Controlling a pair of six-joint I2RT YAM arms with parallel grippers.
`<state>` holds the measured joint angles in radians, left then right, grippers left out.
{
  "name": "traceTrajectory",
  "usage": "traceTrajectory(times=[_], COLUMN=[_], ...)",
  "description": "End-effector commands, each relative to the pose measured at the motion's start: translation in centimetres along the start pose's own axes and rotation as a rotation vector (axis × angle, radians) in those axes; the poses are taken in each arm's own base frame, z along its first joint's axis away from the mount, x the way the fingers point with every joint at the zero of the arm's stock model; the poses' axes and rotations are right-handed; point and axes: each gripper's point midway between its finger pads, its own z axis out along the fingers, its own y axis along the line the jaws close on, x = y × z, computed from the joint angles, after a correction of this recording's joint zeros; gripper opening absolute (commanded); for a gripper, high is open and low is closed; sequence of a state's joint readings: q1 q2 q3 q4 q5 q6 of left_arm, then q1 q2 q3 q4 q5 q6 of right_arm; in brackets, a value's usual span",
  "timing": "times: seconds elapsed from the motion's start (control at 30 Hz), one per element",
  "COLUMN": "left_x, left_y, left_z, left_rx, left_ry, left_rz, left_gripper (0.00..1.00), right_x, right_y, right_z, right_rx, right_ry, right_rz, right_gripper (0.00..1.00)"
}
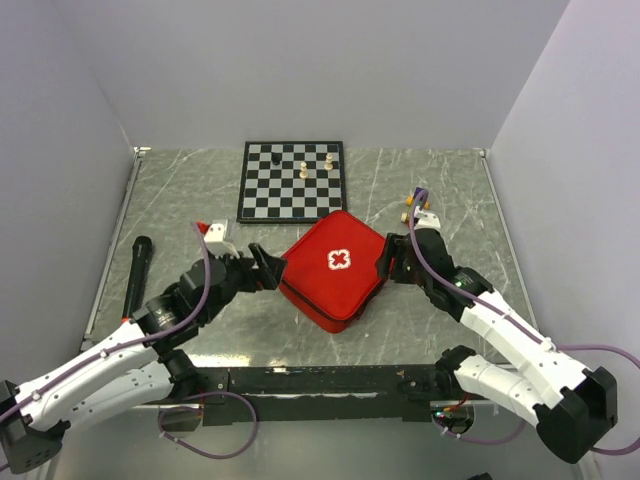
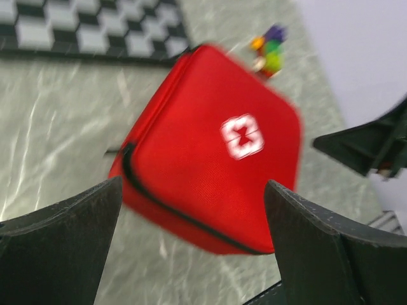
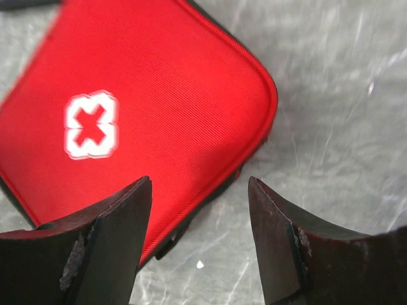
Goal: Organize the medicine kit
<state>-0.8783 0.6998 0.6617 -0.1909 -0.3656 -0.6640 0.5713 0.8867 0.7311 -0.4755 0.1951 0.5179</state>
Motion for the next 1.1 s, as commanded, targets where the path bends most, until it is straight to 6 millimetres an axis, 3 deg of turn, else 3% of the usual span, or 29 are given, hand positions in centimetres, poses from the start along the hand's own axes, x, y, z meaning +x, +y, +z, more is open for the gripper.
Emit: traceTrajectory(times=[0.0, 0.13, 0.33, 0.47, 0.57, 0.63, 0.8, 0.93, 1.07], left_x=[0.2, -0.9, -0.8, 1.1, 2.4, 3.9, 6.6, 8.7, 12.3], left_y=[2.3, 3.3, 4.9, 4.3, 3.4, 3.9, 5.6, 4.8, 3.8], left_z=[-0.3, 0.7, 6.3, 9.8, 11.3, 12.3, 13.4, 13.4, 12.6], left_rx=[-0.088, -0.099, 0.008, 0.093, 0.162, 0.159, 0.111, 0.141, 0.118], left_ry=[-0.067, -0.124, 0.011, 0.148, 0.221, 0.27, 0.343, 0.428, 0.519], left_rz=[-0.146, -0.145, -0.207, -0.23, -0.213, -0.205, -0.2, -0.17, -0.091], left_gripper=[0.96, 0.96, 0.96, 0.96, 0.96, 0.96, 0.96, 0.99, 0.88], right_x=[-1.6, 0.1, 3.5, 5.9, 7.1, 7.4, 7.3, 7.2, 6.3], right_y=[2.1, 1.5, 0.1, -0.3, -0.1, 0.2, 1.2, 0.9, 0.6], right_z=[0.5, 1.0, 1.2, 1.9, 2.6, 3.1, 3.9, 4.8, 5.3], right_rx=[-0.123, -0.101, -0.083, -0.101, -0.12, -0.152, -0.235, -0.236, -0.223], right_ry=[-0.029, 0.028, 0.09, 0.151, 0.182, 0.191, 0.184, 0.199, 0.19], right_rz=[0.092, 0.104, 0.157, 0.21, 0.236, 0.251, 0.286, 0.289, 0.265], right_gripper=[0.68, 0.69, 0.8, 0.82, 0.83, 0.83, 0.83, 0.82, 0.81])
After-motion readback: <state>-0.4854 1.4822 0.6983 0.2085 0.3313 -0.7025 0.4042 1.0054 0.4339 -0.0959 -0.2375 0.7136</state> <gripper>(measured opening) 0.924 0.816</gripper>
